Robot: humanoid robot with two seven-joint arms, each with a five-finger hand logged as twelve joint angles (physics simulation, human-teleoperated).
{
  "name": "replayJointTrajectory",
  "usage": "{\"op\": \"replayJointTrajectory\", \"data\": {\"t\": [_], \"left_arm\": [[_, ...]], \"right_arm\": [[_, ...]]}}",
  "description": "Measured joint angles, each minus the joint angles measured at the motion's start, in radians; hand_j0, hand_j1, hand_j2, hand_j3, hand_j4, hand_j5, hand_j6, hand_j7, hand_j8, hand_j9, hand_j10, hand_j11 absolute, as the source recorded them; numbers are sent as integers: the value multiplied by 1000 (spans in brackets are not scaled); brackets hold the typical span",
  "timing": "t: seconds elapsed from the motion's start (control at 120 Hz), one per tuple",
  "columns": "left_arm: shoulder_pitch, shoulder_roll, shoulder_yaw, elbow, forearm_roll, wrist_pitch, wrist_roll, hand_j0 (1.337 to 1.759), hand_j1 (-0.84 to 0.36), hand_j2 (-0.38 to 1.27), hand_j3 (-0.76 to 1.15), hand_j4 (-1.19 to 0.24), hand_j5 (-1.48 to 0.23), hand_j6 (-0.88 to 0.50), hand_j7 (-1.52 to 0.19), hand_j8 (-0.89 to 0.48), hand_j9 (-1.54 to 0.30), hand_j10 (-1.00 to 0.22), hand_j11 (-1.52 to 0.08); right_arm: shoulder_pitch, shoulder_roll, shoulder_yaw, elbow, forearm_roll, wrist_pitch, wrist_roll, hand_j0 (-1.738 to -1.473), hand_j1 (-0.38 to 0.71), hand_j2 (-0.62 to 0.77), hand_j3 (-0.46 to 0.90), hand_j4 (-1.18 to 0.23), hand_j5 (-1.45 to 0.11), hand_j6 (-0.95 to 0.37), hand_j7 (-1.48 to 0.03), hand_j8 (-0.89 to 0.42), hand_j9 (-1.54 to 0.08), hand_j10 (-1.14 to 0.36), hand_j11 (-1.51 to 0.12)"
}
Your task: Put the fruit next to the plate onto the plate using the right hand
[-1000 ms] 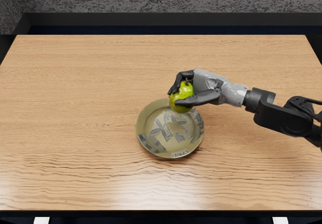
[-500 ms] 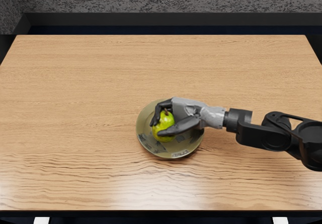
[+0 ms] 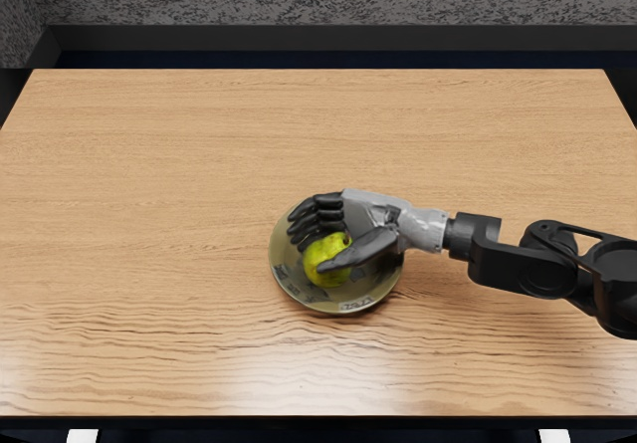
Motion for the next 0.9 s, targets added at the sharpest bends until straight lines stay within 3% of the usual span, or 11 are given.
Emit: {"op": "replayJointTrajectory", "data": {"t": [0.3, 0.533, 0.9], "left_arm": [[0, 0, 0, 0, 0, 0, 0, 1658, 348, 0, 0, -1, -1, -1, -1, -1, -1, -1, -1], [0, 0, 0, 0, 0, 0, 0, 1658, 348, 0, 0, -1, -1, -1, -1, -1, -1, -1, -1], [0, 0, 0, 0, 0, 0, 0, 1658, 348, 0, 0, -1, -1, -1, -1, -1, -1, -1, -1]], "right_arm": [[18, -31, 3, 1, 46, 0, -18, -1657, 41, -63, 0, -336, -440, -332, -437, -321, -441, -311, -440], [41, -161, 2, 0, 190, 0, -97, -1658, -198, -23, 0, -131, -171, -129, -170, -126, -171, -122, -171], [40, -329, -5, 0, 274, 0, -112, -1658, -324, -2, 0, -22, -30, -22, -29, -21, -30, -21, -30]]}}
